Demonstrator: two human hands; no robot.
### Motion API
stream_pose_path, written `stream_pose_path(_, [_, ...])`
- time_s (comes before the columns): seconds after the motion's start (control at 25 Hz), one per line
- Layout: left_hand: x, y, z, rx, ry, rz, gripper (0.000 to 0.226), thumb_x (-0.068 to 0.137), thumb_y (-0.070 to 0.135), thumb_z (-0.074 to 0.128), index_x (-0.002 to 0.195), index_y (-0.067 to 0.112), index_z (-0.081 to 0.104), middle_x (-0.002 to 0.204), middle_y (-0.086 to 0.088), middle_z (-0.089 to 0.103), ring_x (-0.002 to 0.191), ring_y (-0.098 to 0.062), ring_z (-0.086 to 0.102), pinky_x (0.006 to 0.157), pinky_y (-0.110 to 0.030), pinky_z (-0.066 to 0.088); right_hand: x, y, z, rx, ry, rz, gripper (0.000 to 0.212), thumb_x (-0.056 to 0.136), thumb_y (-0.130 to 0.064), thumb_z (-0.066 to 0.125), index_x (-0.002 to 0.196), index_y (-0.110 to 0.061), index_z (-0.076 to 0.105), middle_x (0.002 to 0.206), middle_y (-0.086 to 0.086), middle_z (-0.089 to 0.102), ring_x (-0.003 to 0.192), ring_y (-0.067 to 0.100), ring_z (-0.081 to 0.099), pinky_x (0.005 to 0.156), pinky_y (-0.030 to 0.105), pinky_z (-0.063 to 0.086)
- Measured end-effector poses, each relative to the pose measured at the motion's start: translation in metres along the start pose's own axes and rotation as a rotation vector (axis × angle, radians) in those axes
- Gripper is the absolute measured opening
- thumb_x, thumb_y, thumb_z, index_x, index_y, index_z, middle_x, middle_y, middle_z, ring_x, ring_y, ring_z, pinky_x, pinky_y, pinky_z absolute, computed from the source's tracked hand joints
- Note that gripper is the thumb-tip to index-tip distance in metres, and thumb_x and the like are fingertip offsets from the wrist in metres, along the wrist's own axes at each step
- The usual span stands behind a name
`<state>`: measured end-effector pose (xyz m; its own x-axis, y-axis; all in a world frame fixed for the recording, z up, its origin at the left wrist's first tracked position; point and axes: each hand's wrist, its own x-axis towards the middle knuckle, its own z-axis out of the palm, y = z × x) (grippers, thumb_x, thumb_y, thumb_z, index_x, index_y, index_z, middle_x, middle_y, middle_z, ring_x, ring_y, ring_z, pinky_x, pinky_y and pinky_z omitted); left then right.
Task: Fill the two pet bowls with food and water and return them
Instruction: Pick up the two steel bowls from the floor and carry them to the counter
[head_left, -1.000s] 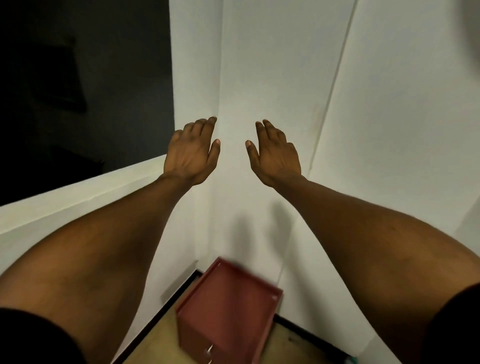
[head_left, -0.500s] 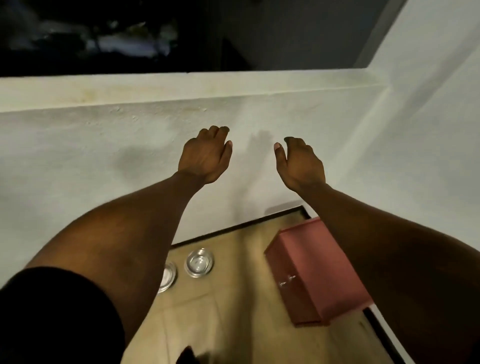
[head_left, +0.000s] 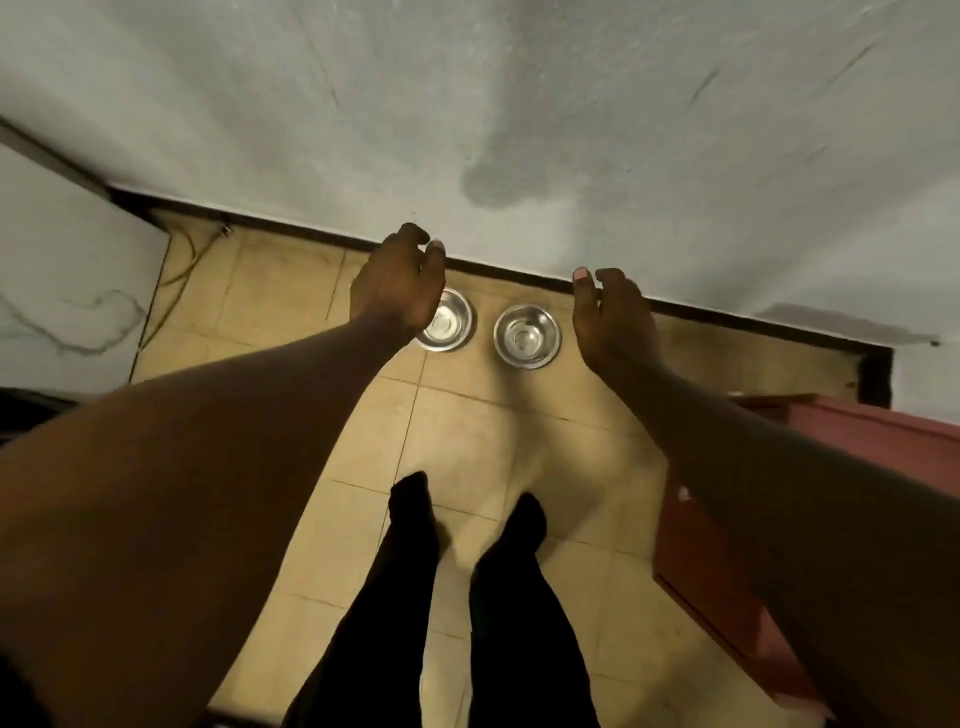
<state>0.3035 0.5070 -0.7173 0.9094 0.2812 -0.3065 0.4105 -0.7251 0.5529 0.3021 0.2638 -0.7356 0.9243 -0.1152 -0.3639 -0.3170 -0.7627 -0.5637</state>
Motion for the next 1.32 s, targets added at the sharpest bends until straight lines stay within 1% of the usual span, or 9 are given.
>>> stream_pose_path(0.12, [0.03,-0.081,0.086,-0.183,0.014,-0.273,0.038,0.105,0.038,0.053,0.13,0.013,0.067,0.124,-0.011,0.075,0.106,-0.029,0.069,0.089,-0.036,0.054,0.045,0.072,0.085,-0.008,-0.077,0.019,0.057,0.115,-0.048,0.04,0.14,-0.001,0.061,0.139,0.024,0.068,0.127,0.04,0.064,0.101,0.042,0.049])
stream_pose_path(0.24, [0.064,-0.17,0.176,-0.379,0.007,-0.529,0.035,0.1,0.031,0.061,0.128,0.01,0.069,0.121,-0.018,0.075,0.097,-0.029,0.069,0.097,-0.051,0.062,0.085,0.151,0.174,-0.015,-0.155,0.026,0.056,0.115,-0.049,0.041,0.137,-0.002,0.062,0.13,0.022,0.07,0.117,0.038,0.065,0.094,0.04,0.05])
stream_pose_path(0.44, [0.119,-0.29,0.294,-0.568,0.046,-0.752,0.04,0.095,0.022,0.073,0.131,0.007,0.068,0.126,-0.024,0.072,0.101,-0.035,0.071,0.103,-0.057,0.06,0.152,0.251,0.293,-0.027,-0.187,0.155,0.068,0.111,-0.056,0.046,0.158,-0.006,0.047,0.155,0.022,0.057,0.138,0.038,0.057,0.106,0.042,0.046])
stream_pose_path(0.6, [0.17,-0.343,0.354,-0.62,0.091,-0.757,0.06,0.093,0.029,0.08,0.146,0.013,0.058,0.142,-0.021,0.064,0.128,-0.037,0.065,0.109,-0.052,0.057,0.199,0.295,0.365,0.113,-0.081,0.367,0.088,0.104,-0.055,0.063,0.169,-0.009,0.026,0.17,0.02,0.039,0.151,0.04,0.046,0.117,0.046,0.044])
stream_pose_path(0.76, [0.213,-0.364,0.396,-0.687,0.128,-0.766,0.075,0.094,0.023,0.079,0.158,0.014,0.042,0.143,-0.019,0.061,0.125,-0.037,0.067,0.104,-0.049,0.06,0.238,0.318,0.4,0.278,0.019,0.525,0.081,0.103,-0.043,0.07,0.166,-0.012,0.03,0.157,0.019,0.054,0.138,0.042,0.06,0.112,0.053,0.055])
stream_pose_path(0.92, [0.234,-0.37,0.419,-0.794,0.12,-0.768,0.043,0.09,-0.002,0.074,0.129,0.008,0.057,0.116,-0.013,0.063,0.104,-0.039,0.072,0.065,-0.04,0.068,0.249,0.329,0.414,0.416,0.038,0.556,0.043,0.101,-0.011,0.071,0.141,-0.008,0.056,0.125,0.015,0.063,0.106,0.041,0.076,0.075,0.05,0.068])
stream_pose_path(1.08, [0.229,-0.365,0.411,-0.749,0.164,-0.746,0.045,0.08,-0.01,0.077,0.121,0.005,0.068,0.12,-0.015,0.066,0.104,-0.043,0.072,0.057,-0.041,0.069,0.243,0.318,0.403,0.52,0.074,0.629,0.03,0.094,0.009,0.067,0.123,0.001,0.066,0.126,0.024,0.065,0.107,0.05,0.074,0.077,0.057,0.068])
stream_pose_path(1.24, [0.187,-0.314,0.331,-0.706,0.156,-0.626,0.033,0.074,-0.008,0.079,0.088,0.019,0.064,0.1,-0.006,0.064,0.097,-0.045,0.074,0.049,-0.037,0.065,0.195,0.268,0.333,0.627,0.083,0.575,0.013,0.096,0.009,0.061,0.1,-0.004,0.059,0.117,0.022,0.061,0.101,0.046,0.073,0.049,0.039,0.067])
stream_pose_path(1.32, [0.162,-0.267,0.276,-0.643,0.123,-0.484,0.033,0.073,-0.003,0.077,0.101,0.014,0.068,0.103,-0.009,0.068,0.094,-0.044,0.076,0.05,-0.037,0.066,0.167,0.236,0.277,0.595,0.085,0.547,0.013,0.098,0.005,0.061,0.104,-0.005,0.056,0.108,0.016,0.061,0.095,0.041,0.072,0.044,0.035,0.065])
